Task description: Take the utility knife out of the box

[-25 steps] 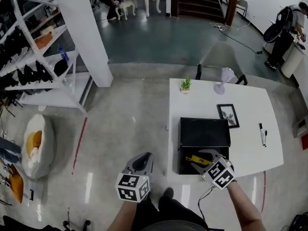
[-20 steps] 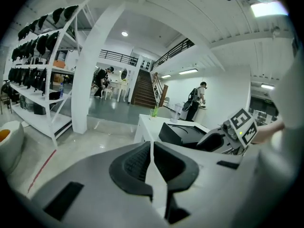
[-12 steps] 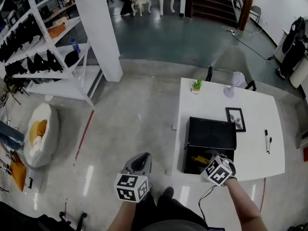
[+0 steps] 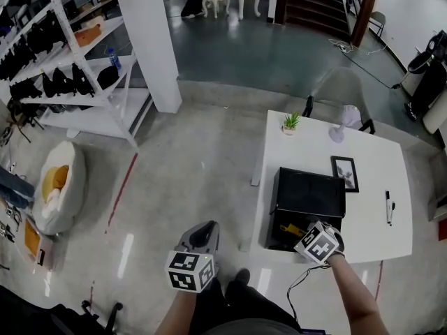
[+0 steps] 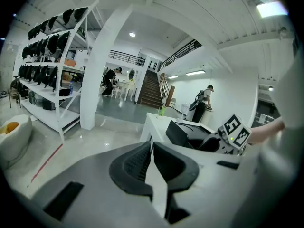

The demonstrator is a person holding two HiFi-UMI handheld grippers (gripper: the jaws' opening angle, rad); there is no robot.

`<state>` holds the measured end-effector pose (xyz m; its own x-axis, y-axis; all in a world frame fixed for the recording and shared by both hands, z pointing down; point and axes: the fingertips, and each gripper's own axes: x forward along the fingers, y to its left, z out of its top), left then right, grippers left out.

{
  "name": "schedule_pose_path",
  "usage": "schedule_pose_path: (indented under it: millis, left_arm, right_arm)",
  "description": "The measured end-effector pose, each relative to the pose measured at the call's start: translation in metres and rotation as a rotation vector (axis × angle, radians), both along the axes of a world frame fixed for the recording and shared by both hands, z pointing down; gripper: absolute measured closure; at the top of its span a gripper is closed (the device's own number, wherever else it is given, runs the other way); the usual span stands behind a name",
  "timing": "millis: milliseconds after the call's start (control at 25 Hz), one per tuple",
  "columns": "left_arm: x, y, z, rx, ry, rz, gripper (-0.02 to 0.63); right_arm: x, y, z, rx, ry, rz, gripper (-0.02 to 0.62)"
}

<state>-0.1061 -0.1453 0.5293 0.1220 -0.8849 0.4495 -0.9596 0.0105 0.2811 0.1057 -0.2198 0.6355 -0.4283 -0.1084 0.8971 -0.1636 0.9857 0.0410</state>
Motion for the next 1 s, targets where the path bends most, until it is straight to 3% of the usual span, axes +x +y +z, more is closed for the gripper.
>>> schedule_pose_path:
  millis: [400,520,1000]
  left_arm:
    - [0.007,0.003,0.006,-0.003,0.016,0.016,0.581]
    - [0.008,0.003,0.005,-0.002,0.02,0.024,0.581]
    - [0.006,0.006,0.001,0.005,0.017,0.042,0.581]
  right_arm:
    - [-0.002,0.005,0.001,-0.064,-0.008,-0.014,0.44]
    - [-0.003,0.01,0.002,-0.053,-0.001,-0.041,0.472]
    - [-0.002,0.015,-0.001,0.027,-0.001,-0.059,0.478]
